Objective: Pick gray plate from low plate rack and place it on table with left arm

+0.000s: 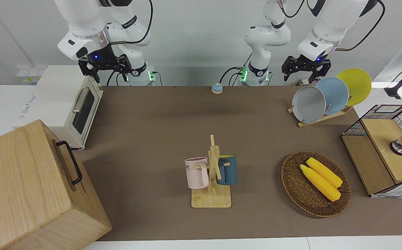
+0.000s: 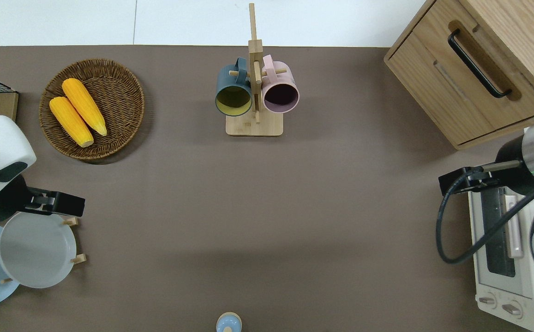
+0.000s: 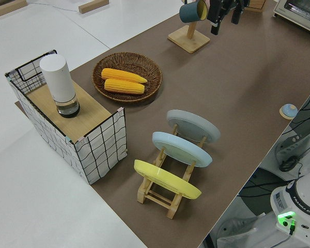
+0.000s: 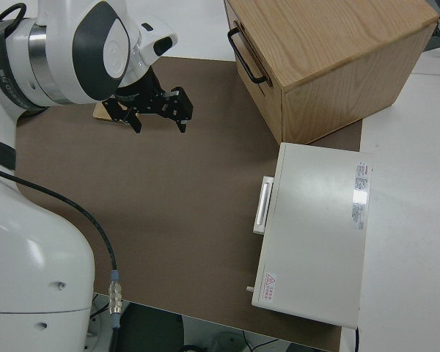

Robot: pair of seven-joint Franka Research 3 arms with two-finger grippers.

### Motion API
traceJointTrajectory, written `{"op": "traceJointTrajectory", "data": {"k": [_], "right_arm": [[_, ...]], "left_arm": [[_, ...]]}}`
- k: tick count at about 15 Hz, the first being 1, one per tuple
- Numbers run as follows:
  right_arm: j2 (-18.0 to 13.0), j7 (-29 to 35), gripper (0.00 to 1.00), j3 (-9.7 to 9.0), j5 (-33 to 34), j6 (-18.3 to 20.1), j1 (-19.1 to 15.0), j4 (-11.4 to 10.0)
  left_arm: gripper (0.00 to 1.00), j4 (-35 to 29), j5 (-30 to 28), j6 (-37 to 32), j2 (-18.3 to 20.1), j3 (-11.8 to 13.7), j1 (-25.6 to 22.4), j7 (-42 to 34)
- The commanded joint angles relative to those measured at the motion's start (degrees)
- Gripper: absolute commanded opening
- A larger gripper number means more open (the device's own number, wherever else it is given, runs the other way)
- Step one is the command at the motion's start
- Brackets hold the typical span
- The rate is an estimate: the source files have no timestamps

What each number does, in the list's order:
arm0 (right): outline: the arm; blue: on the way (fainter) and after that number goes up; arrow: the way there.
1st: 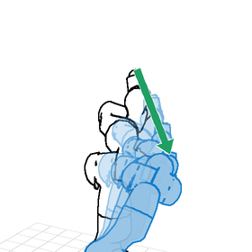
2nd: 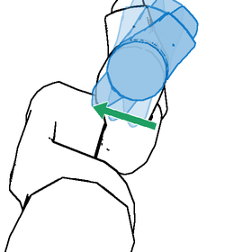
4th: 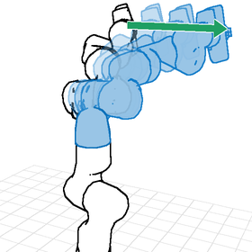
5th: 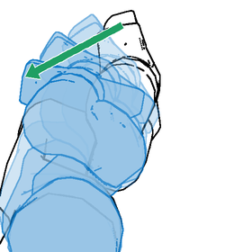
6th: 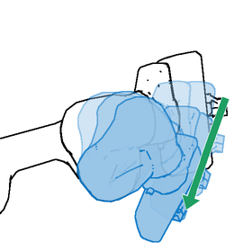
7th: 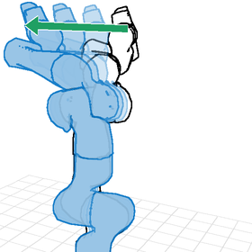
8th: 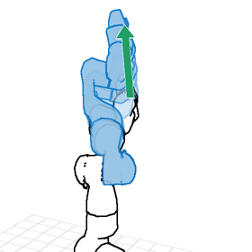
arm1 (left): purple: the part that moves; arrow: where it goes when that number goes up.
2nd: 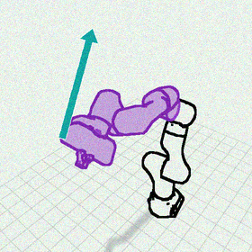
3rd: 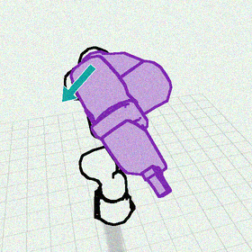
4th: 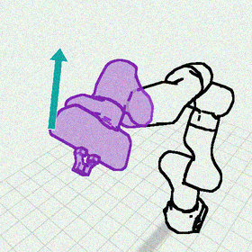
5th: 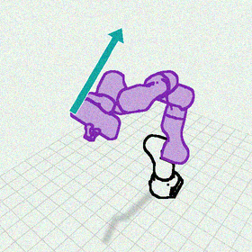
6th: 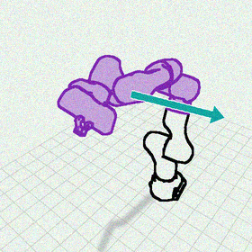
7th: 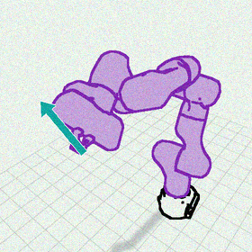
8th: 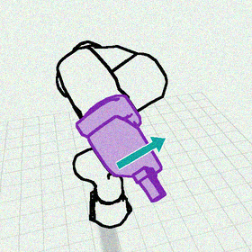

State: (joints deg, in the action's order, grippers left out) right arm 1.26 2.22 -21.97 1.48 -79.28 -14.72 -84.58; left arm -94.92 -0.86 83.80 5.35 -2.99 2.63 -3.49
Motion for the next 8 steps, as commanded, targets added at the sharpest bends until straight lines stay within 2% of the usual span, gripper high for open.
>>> {"op": "traceJointTrajectory", "data": {"k": [1,8], "right_arm": [[-0.1,0.7,0.983,-1.15,0.4,0.7,-1.5,0.5],[-0.1,0.7,0.983,-1.24,0.4,0.7,-1.5,0.5]], "left_arm": [[1.0,0.6,-0.5,-0.4,0.1,-0.1,0.4,0.8],[1.0,0.3,-1.0,-0.4,0.1,0.1,0.0,0.8]]}}
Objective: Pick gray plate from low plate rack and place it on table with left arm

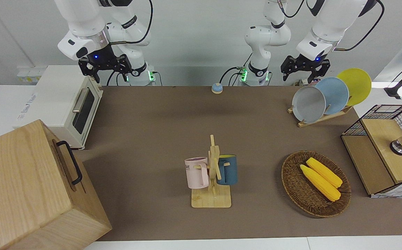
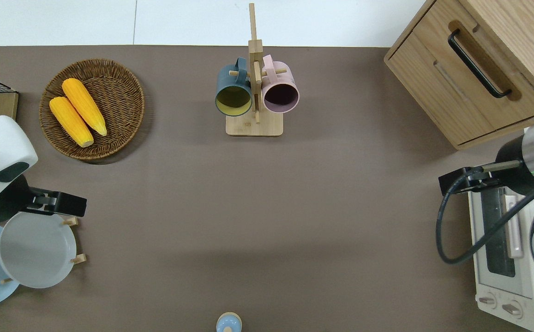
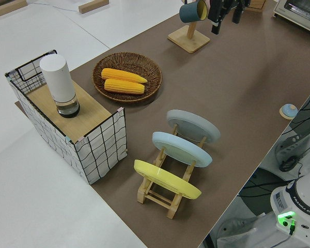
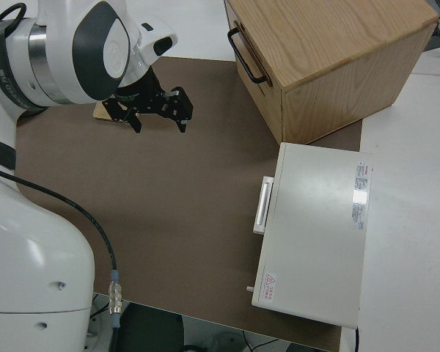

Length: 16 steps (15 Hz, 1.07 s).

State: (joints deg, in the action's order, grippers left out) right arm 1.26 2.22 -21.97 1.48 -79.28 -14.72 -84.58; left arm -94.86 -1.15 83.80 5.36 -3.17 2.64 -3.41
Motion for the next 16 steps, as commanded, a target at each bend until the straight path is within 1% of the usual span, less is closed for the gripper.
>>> {"op": "traceJointTrajectory", "data": {"k": [1,5,7,8,10,13,15,16], "right_arm": [[-0.1,0.7,0.983,-1.24,0.4,0.8,-1.5,0.5],[-0.1,0.7,0.983,-1.24,0.4,0.7,-1.5,0.4],[-0.1,0.7,0.983,-1.24,0.4,0.7,-1.5,0.5],[-0.1,0.7,0.983,-1.15,0.4,0.7,-1.5,0.5],[-0.1,0.7,0.983,-1.24,0.4,0.7,-1.5,0.5],[-0.1,0.7,0.983,-1.24,0.4,0.7,-1.5,0.5],[-0.1,0.7,0.983,-1.24,0.4,0.7,-1.5,0.5],[-0.1,0.7,0.983,-1.24,0.4,0.7,-1.5,0.5]], "left_arm": [[1.0,0.1,-0.7,-0.4,0.1,0.4,-0.1,0.7],[1.0,-0.9,-0.6,-0.7,0.7,0.7,-0.4,0.7],[1.0,-3.0,-0.2,-0.1,1.8,0.7,-1.5,0.6],[1.0,-4.8,-0.1,0.3,2.7,0.7,-3.1,0.0],[1.0,-7.6,0.4,2.0,4.6,1.3,-3.5,-0.3],[1.0,-9.8,5.3,4.9,4.9,3.2,-3.3,-0.4],[1.0,-14.4,8.7,8.0,7.1,4.8,-3.4,-0.4],[1.0,-16.3,9.2,9.4,8.2,4.9,-3.5,-0.3]]}}
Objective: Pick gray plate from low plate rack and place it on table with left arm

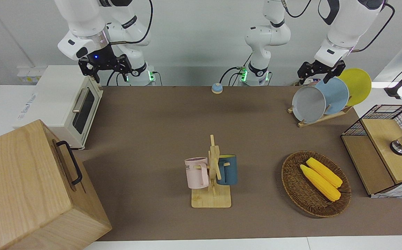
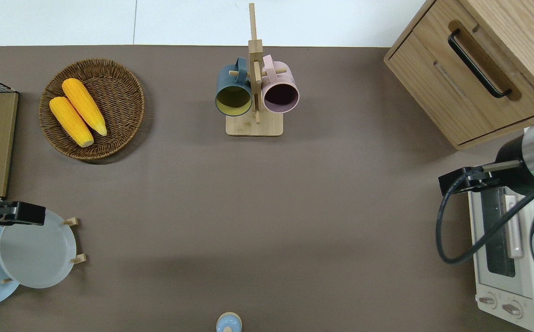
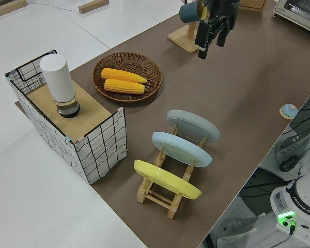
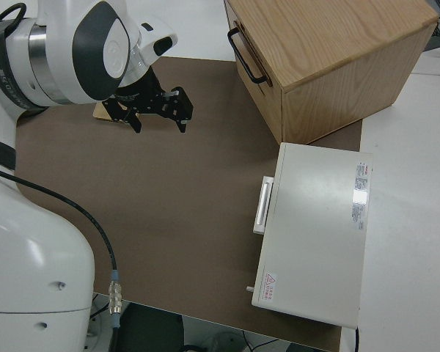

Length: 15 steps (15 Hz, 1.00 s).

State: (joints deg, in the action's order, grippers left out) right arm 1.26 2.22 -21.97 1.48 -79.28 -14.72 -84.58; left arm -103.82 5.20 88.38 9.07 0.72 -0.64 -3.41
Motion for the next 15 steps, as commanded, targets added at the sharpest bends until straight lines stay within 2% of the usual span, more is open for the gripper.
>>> {"op": "traceJointTrajectory", "data": {"k": [1,8,15], "right_arm": [[-0.1,0.7,0.983,-1.24,0.4,0.7,-1.5,0.5],[-0.1,0.7,0.983,-1.24,0.4,0.7,-1.5,0.5],[-0.1,0.7,0.983,-1.24,0.4,0.7,-1.5,0.4]], "left_arm": [[0.99,-10.1,3.7,6.9,5.3,2.4,-0.4,-0.2],[0.99,-18.3,6.5,16.2,6.3,7.5,-1.1,0.3],[0.99,-27.4,9.1,24.4,8.6,8.2,-1.6,5.3]]}}
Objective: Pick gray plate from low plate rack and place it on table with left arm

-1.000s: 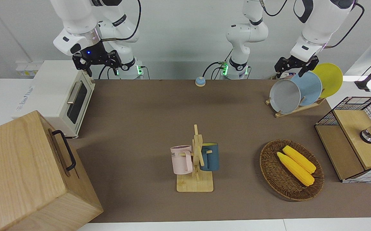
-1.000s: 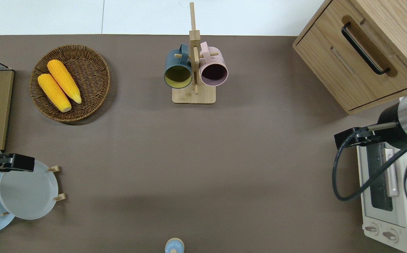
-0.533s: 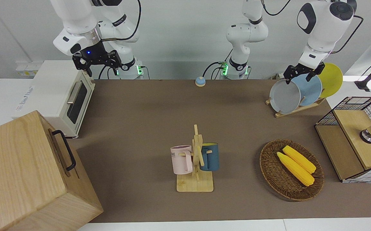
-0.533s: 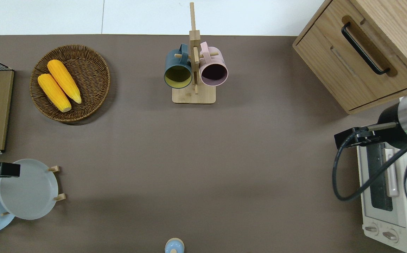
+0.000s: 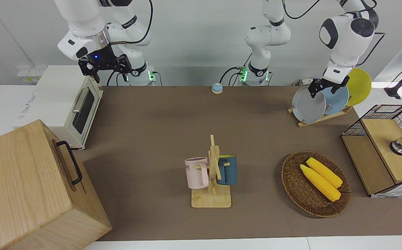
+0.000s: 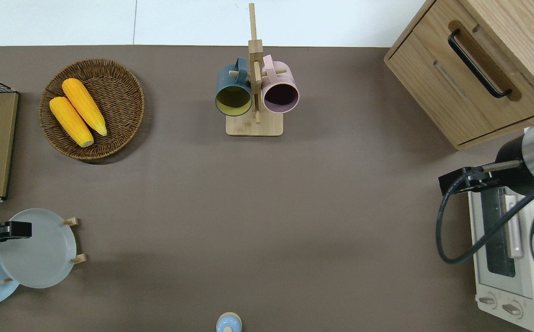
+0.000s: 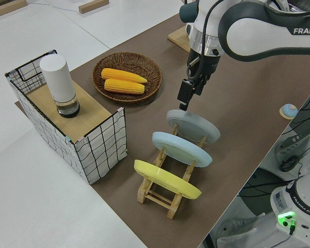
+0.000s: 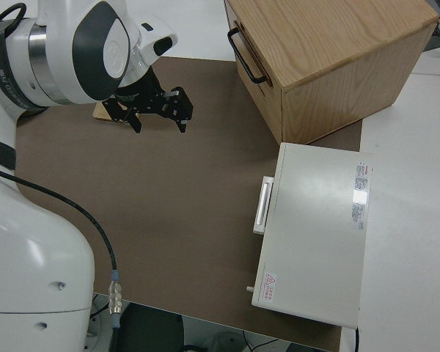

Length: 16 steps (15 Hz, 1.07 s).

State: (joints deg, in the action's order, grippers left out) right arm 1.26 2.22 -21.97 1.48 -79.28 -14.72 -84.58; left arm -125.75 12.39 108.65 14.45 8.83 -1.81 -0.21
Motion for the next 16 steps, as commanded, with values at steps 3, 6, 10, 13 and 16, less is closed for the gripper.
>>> {"op": "traceJointTrajectory", "data": {"k": [3,6,10,13,16], "right_arm": [[-0.1,0.7,0.983,-1.24,0.4,0.7,-1.5,0.5],[-0.2,0.7,0.983,-1.15,0.4,0.7,-1.5,0.4],[-0.1,0.7,0.983,-1.24,0.4,0.7,-1.5,0.5],[-0.1,0.7,0.983,-1.24,0.4,0.7,-1.5,0.4],[-0.1,0.7,0.983,-1.24,0.4,0.7,-1.5,0.5]], "left_arm": [[0.97,-7.6,2.0,6.3,3.5,0.5,-1.0,1.5],[0.97,-8.7,2.3,7.8,3.4,1.3,-1.1,1.1],[0.96,-9.8,3.1,9.6,3.0,2.1,-1.0,0.0],[0.91,-10.1,3.1,10.2,2.8,2.2,-1.0,-0.2],[0.44,-10.5,3.1,10.8,2.7,2.2,-1.0,-0.2]]}}
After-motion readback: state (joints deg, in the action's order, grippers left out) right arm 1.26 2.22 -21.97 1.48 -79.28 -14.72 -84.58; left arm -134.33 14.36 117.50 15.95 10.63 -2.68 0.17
